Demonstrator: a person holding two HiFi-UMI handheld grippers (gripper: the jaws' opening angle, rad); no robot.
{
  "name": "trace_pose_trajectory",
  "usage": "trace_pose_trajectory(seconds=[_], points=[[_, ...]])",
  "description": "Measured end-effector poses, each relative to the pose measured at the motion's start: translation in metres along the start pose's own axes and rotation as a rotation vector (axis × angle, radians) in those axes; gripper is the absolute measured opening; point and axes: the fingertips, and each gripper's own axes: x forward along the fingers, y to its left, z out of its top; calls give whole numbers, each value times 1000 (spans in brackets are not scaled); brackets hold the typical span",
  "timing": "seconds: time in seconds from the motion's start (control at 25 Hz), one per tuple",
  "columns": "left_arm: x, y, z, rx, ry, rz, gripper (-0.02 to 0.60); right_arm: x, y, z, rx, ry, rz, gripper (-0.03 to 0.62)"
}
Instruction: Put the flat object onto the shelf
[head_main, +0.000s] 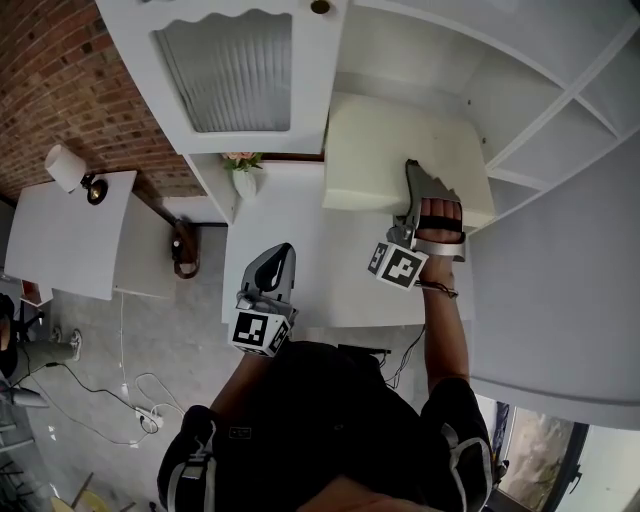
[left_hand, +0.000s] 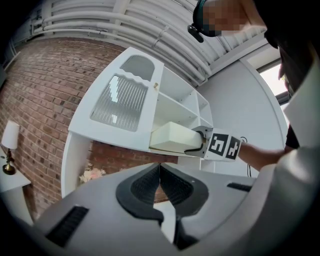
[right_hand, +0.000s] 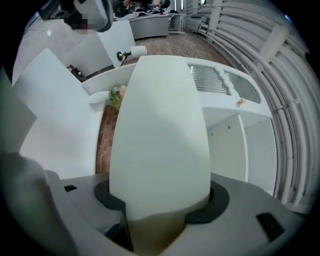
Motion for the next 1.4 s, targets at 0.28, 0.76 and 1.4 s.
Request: trace_pose_trajectory(seconds=[0.28,0.76,1.4], points=[[0,5,-1,8,5,10,11,58,31,4,5,-4,181,369],[2,4,-8,1,24,4,11,146,40,1,-37,102,376,451],[-13,-16,-13,-22,44,-36,11,46,-5,27,397,-220,383,469]])
